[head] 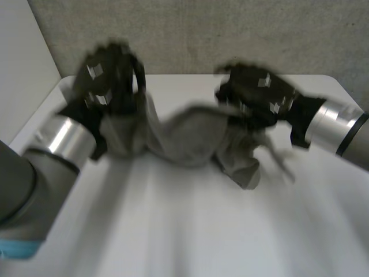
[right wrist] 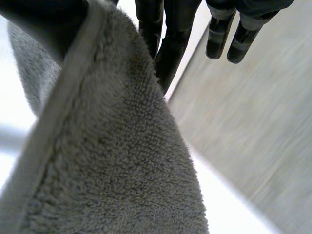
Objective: Fold the towel.
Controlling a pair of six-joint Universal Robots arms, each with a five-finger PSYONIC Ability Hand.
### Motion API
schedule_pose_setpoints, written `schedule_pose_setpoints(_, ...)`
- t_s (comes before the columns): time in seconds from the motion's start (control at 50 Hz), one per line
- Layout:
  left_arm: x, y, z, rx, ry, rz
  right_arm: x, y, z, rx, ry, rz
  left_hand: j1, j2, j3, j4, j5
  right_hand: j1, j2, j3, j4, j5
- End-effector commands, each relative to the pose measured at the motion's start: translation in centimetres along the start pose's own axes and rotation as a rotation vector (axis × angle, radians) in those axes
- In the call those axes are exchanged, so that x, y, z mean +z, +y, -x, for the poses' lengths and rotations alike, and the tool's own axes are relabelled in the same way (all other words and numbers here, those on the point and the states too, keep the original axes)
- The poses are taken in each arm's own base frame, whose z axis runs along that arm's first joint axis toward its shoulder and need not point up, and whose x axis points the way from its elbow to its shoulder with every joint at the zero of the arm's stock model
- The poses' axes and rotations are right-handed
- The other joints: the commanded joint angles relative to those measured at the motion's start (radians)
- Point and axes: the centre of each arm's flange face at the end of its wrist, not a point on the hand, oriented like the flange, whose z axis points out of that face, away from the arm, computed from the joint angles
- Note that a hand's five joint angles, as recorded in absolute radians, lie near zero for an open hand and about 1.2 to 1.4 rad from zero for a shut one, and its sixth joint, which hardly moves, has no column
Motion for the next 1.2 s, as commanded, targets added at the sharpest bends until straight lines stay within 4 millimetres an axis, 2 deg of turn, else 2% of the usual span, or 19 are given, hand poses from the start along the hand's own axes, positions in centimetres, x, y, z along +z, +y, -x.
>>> schedule_pose_setpoints(0.02,-3.0,6.0,-0.9,0.108,0.028,0.321,-1.4,3.5,-0.6,-0.091,-0.041,0.345,-0.346,-0.42,-0.038,-0.047,-0.417,-1.289,-1.316,0.014,0.031,-1.132)
schedule_pose_setpoints(0.04,-3.8,6.6,-1.6,0.127,0.052,0.383,-1.6,3.4,-0.9,-0.098,-0.014,0.399,-0.952,-1.027,-0.038,-0.047,-1.023,-1.294,-1.322,0.014,0.031,-1.132)
schedule_pose_setpoints(0.06,-3.8,6.6,-1.6,0.127,0.052,0.383,-1.6,3.4,-0.9,-0.099,-0.014,0.4,-0.958,-1.033,-0.038,-0.047,-1.03,-1.294,-1.322,0.014,0.031,-1.132)
schedule_pose_setpoints(0.08,-4.5,6.8,-2.3,0.141,0.072,0.424,-1.5,3.3,-1.5,-0.105,0.031,0.426,-1.095,-1.169,-0.038,-0.047,-1.165,-1.294,-1.322,0.014,0.031,-1.132)
schedule_pose_setpoints(0.18,-4.9,6.2,-2.6,0.163,0.036,0.447,-1.4,2.3,-2.6,-0.068,0.163,0.374,-1.096,-1.171,-0.038,-0.047,-1.165,-1.294,-1.322,0.014,0.031,-1.132)
schedule_pose_setpoints(0.2,-4.9,6.1,-2.4,0.169,0.016,0.444,-1.7,1.3,-2.7,-0.046,0.211,0.328,-1.096,-1.171,-0.038,-0.047,-1.165,-1.294,-1.322,0.014,0.031,-1.132)
schedule_pose_setpoints(0.3,-5.0,6.0,-2.2,0.177,-0.008,0.447,-2.9,0.1,-2.1,0.007,0.301,0.241,-1.096,-1.171,-0.038,-0.047,-1.165,-1.294,-1.322,0.014,0.031,-1.132)
schedule_pose_setpoints(0.34,-5.2,6.1,-2.2,0.178,-0.01,0.451,-3.2,0.3,-1.8,0.01,0.321,0.238,-1.096,-1.171,-0.038,-0.047,-1.165,-1.294,-1.322,0.014,0.031,-1.132)
schedule_pose_setpoints(0.5,-5.8,6.9,-2.1,0.195,-0.009,0.484,-4.7,3.5,0.6,0.053,0.342,0.314,-1.093,-1.168,-0.038,-0.047,-1.165,-1.294,-1.322,0.014,0.031,-1.132)
schedule_pose_setpoints(0.56,-5.8,7.1,-1.7,0.227,-0.012,0.492,-5.1,3.8,0.9,0.058,0.348,0.318,-1.093,-1.168,-0.038,-0.047,-1.165,-1.294,-1.322,0.014,0.031,-1.132)
schedule_pose_setpoints(0.66,-4.9,7.3,-0.2,0.348,-0.027,0.496,-7.0,4.1,3.1,0.034,0.367,0.296,-1.09,-1.165,-0.038,-0.047,-1.162,-1.294,-1.322,0.014,0.031,-1.132)
schedule_pose_setpoints(0.78,-3.8,7.7,0.0,0.433,0.013,0.484,-8.2,4.0,4.5,-0.005,0.381,0.257,-1.09,-1.165,-0.038,-0.047,-1.162,-1.294,-1.322,0.014,0.031,-1.132)
schedule_pose_setpoints(0.88,-2.4,9.1,0.3,0.494,0.095,0.501,-9.0,4.6,5.8,-0.066,0.383,0.254,-1.09,-1.165,-0.038,-0.047,-1.162,-1.294,-1.322,0.014,0.031,-1.132)
schedule_pose_setpoints(0.98,-1.0,11.0,0.4,0.488,0.2,0.514,-9.3,6.2,7.1,-0.124,0.352,0.278,-1.087,-1.162,-0.038,-0.047,-1.159,-1.294,-1.322,0.014,0.031,-1.132)
schedule_pose_setpoints(1.04,-0.7,11.3,0.3,0.483,0.218,0.513,-9.2,6.5,7.2,-0.14,0.348,0.275,-1.087,-1.162,-0.038,-0.047,-1.159,-1.294,-1.322,0.014,0.031,-1.132)
schedule_pose_setpoints(1.2,0.9,14.2,0.7,0.528,0.277,0.555,-8.8,8.0,7.1,-0.148,0.334,0.297,-1.067,-1.141,-0.038,-0.047,-1.138,-1.294,-1.322,0.014,0.031,-1.132)
